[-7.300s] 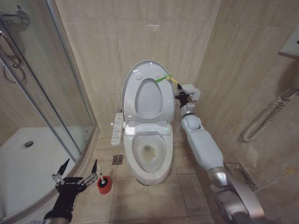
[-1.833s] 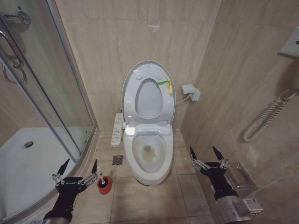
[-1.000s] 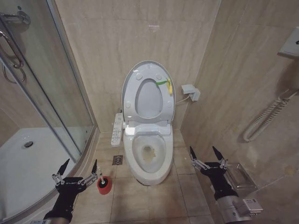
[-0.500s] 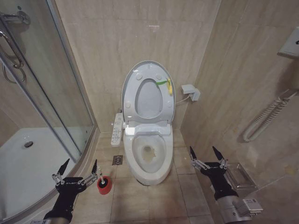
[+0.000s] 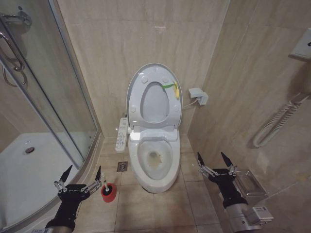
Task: Open the toilet lid, clean the toilet bowl with a toilet brush, close the toilet lid, and flush.
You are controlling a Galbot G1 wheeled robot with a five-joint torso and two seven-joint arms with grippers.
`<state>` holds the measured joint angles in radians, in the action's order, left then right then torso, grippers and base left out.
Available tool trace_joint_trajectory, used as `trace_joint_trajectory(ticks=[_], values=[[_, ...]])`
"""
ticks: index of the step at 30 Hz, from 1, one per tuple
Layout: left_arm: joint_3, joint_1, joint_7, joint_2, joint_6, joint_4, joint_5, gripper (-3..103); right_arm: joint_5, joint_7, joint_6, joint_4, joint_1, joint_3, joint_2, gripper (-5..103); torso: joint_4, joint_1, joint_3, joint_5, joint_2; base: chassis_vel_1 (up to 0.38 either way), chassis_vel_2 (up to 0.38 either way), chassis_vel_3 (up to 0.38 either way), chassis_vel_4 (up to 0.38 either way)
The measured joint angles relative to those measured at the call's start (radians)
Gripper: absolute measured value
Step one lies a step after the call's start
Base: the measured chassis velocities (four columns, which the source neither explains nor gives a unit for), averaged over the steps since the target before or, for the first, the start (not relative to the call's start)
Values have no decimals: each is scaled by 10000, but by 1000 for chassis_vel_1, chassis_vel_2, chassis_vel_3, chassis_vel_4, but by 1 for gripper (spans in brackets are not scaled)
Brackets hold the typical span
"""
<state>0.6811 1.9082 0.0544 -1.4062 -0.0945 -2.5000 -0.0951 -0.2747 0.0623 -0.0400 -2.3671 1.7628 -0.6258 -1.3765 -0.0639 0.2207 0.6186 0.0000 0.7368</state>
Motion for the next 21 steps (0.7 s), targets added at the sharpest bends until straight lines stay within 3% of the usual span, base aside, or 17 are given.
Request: trace_joint_trajectory(ticks=[2, 4, 6, 17, 19, 21], values=[[4, -25, -11, -17, -26, 0, -2, 100, 0, 0, 0, 0, 0, 0, 0, 100, 0, 0, 0, 1, 0, 0, 0, 0, 0], [279, -1035, -840, -787, -1455, 69, -257, 100, -1, 0, -1, 0, 0, 1, 1, 100, 0, 0, 0, 0, 0, 0, 0, 0, 0], [342, -1380, -1079, -1037, -1696, 129, -370, 100, -1, -1, 0, 0, 0, 2, 0, 100, 0, 0, 0, 0, 0, 0, 0, 0, 0], [306, -1531, -1515, -1161, -1887, 17, -558, 100, 0, 0, -1, 0, 0, 0, 2, 100, 0, 0, 0, 1, 0, 0, 0, 0, 0], [324, -1522, -1516, -1153, -1760, 37, -528, 100, 0, 0, -1, 0, 0, 0, 1, 100, 0, 0, 0, 1, 0, 0, 0, 0, 0], [350, -1426, -1509, -1059, -919, 447, -274, 100, 0, 0, -1, 0, 0, 0, 2, 100, -1, 0, 0, 1, 0, 0, 0, 0, 0]])
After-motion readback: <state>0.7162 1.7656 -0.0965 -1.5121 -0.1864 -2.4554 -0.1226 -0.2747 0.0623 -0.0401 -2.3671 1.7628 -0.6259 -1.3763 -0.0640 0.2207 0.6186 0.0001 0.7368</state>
